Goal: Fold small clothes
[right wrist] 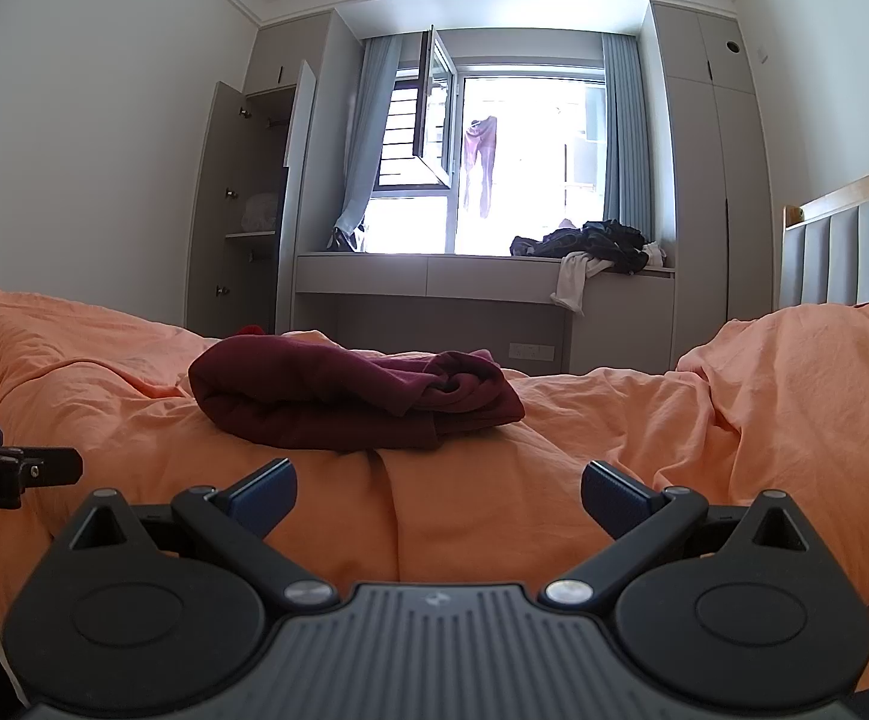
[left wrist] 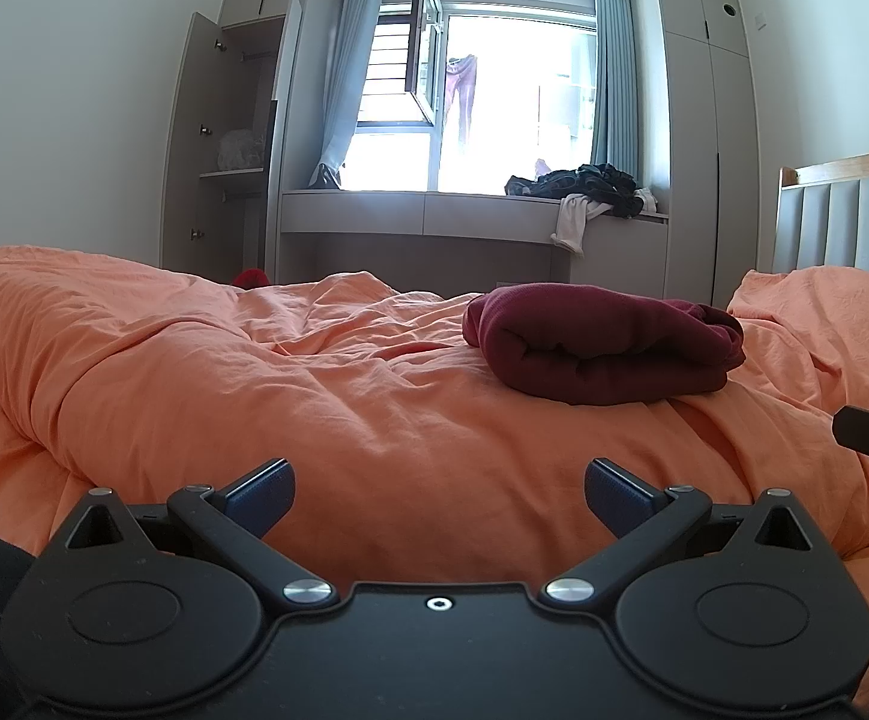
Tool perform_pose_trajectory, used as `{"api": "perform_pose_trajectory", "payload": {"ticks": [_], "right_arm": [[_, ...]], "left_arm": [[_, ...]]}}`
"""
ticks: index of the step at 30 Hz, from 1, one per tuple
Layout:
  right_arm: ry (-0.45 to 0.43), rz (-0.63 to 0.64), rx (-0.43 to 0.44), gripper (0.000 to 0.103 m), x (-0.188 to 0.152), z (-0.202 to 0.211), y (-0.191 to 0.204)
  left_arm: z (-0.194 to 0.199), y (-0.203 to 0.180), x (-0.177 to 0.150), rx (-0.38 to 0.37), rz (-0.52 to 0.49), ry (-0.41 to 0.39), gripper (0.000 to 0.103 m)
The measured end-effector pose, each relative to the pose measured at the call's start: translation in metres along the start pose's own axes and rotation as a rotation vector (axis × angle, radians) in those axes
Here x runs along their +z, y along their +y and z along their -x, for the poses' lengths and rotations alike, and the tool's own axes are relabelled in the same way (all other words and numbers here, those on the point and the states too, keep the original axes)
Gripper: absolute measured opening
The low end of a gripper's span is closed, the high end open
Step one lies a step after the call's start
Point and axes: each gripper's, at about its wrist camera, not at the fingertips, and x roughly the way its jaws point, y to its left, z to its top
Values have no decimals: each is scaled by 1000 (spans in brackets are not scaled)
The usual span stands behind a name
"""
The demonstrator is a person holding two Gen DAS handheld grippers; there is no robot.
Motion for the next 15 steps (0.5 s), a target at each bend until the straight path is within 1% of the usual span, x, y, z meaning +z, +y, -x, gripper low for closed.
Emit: {"api": "perform_pose_trajectory", "payload": {"ticks": [6,12,15], "right_arm": [[0,2,0,103,0,0,0],[0,2,0,103,0,0,0],[0,2,0,103,0,0,0]], "left_arm": [[0,0,0,-4,2,7,103],[-2,0,1,40,11,32,103],[-1,-2,1,53,5,28,103]]}}
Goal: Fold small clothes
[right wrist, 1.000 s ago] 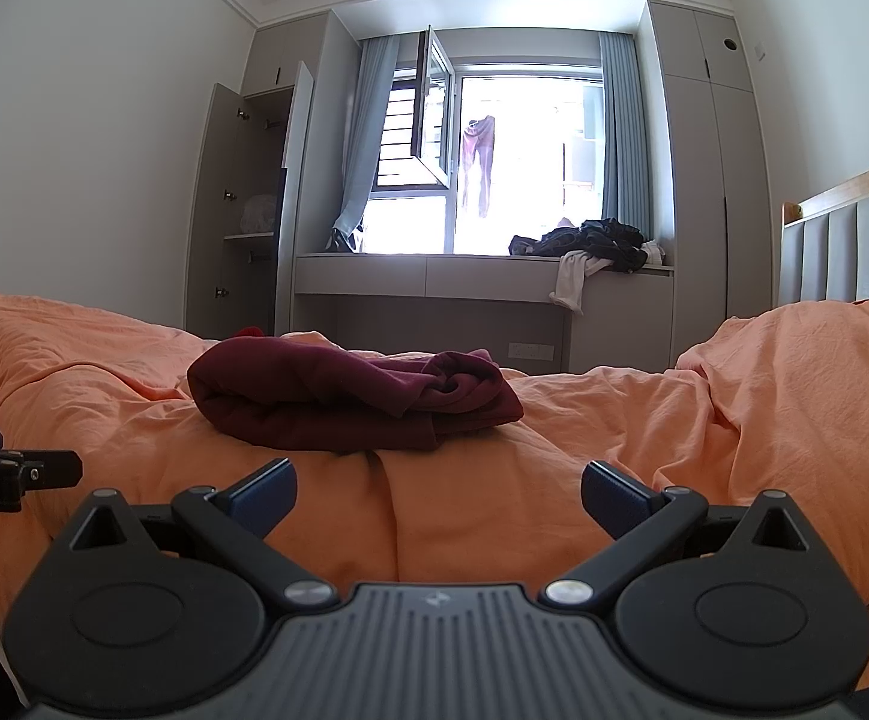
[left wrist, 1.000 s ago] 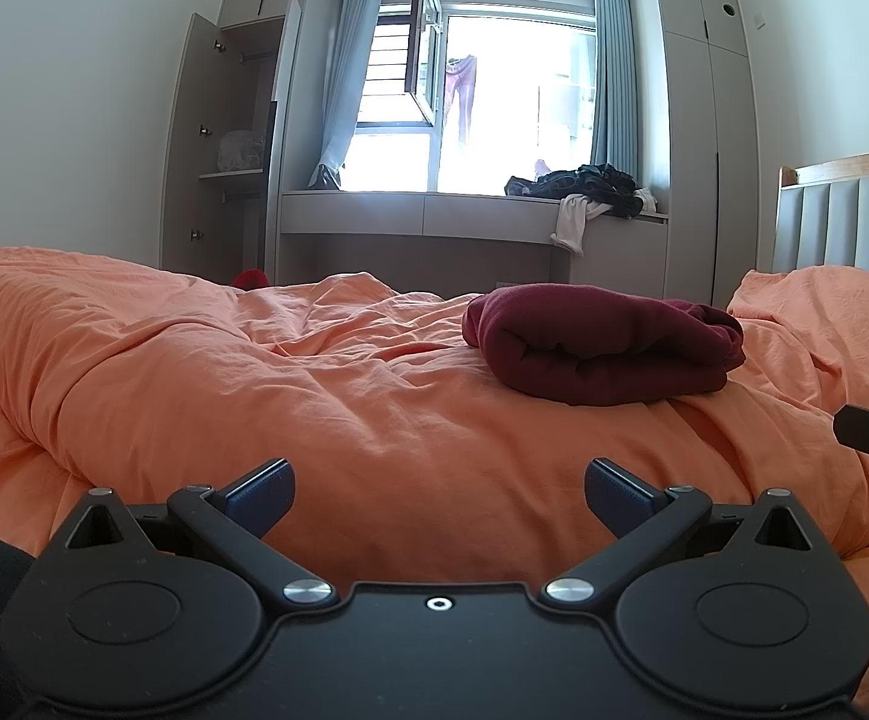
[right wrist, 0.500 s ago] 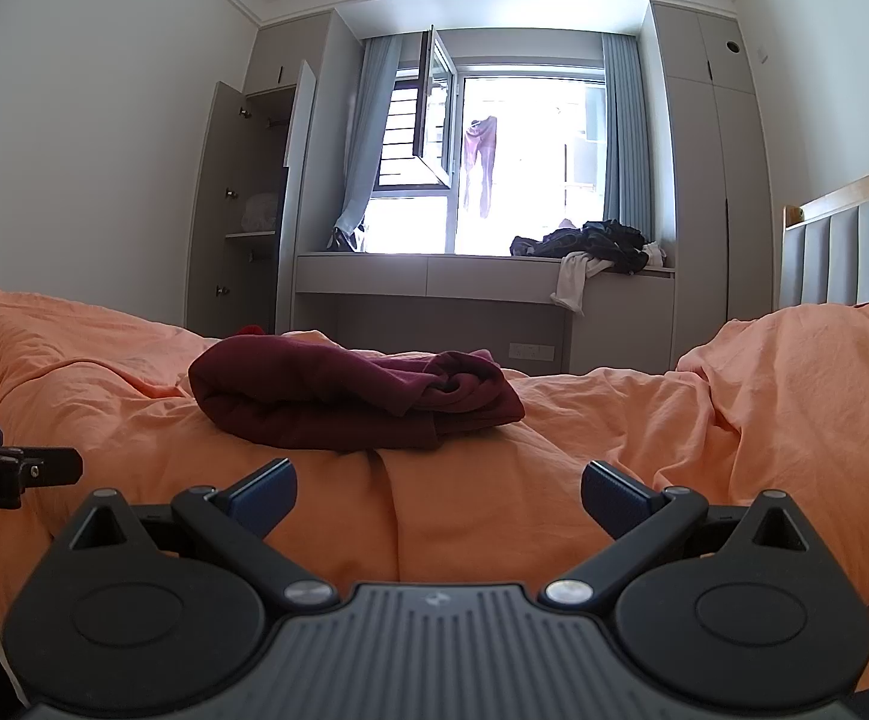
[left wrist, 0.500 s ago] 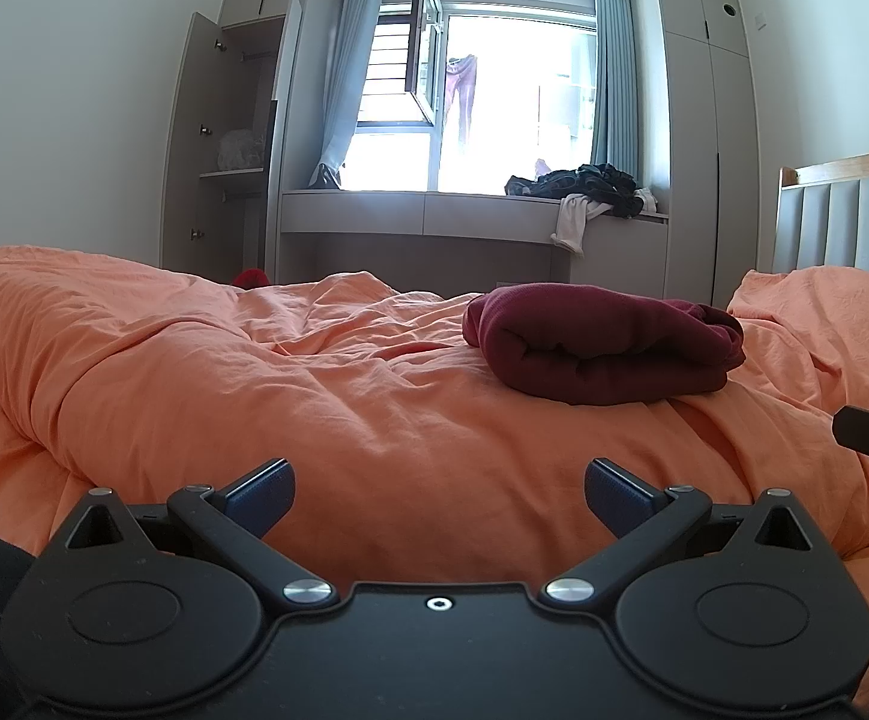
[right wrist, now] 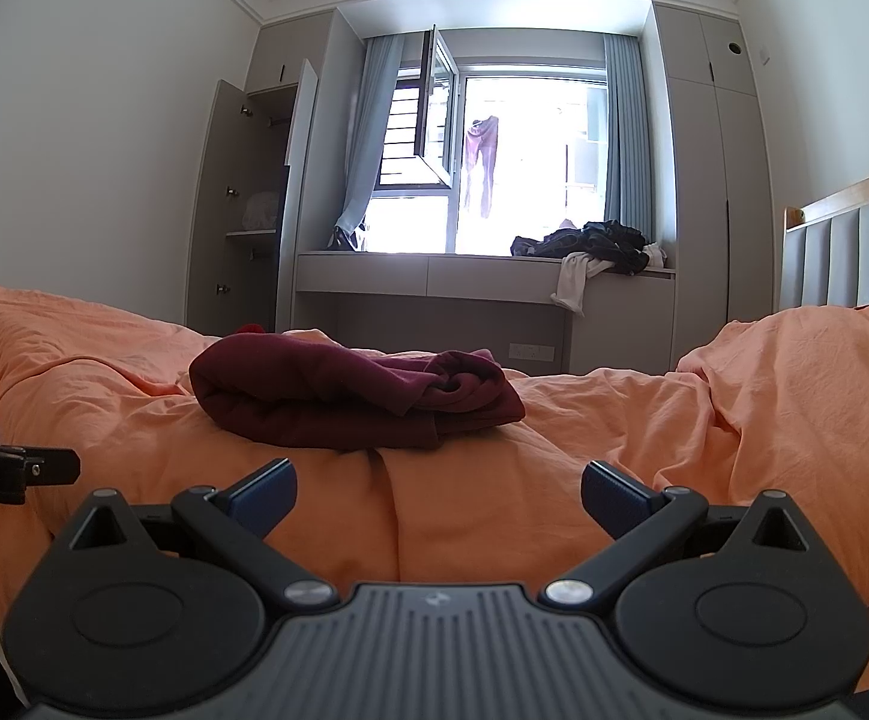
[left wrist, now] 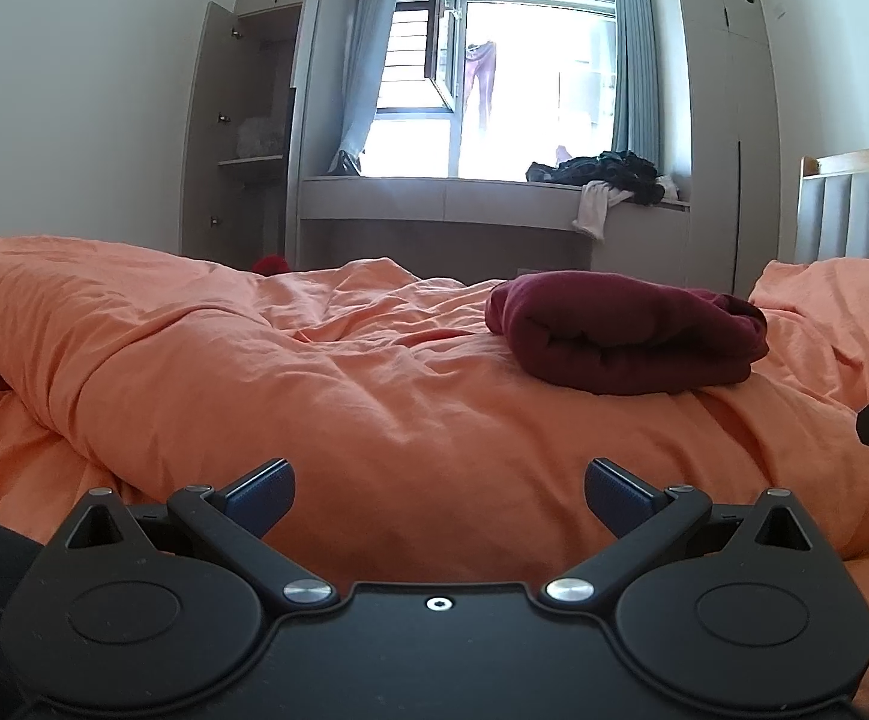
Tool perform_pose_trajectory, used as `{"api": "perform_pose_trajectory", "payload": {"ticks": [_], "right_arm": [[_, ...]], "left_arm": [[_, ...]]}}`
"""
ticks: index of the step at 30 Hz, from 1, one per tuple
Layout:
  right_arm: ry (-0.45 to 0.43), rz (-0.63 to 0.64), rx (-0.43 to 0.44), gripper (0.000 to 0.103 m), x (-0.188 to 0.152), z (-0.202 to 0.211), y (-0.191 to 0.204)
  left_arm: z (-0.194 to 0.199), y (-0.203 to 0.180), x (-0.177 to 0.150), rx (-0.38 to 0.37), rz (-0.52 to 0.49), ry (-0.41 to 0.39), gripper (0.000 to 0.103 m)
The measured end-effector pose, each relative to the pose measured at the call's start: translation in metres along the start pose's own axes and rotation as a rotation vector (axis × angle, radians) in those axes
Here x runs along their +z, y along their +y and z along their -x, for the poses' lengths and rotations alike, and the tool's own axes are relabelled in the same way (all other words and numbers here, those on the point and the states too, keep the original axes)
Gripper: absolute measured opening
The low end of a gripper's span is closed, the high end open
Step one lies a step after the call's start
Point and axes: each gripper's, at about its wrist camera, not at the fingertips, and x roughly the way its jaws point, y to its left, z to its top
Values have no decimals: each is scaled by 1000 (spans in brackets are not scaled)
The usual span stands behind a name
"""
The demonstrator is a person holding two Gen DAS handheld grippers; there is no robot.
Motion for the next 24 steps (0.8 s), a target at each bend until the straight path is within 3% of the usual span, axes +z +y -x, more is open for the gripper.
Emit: {"api": "perform_pose_trajectory", "payload": {"ticks": [24], "right_arm": [[0,6,1,103,0,0,-4]], "left_arm": [[0,-5,-1,9,-21,2,103]]}}
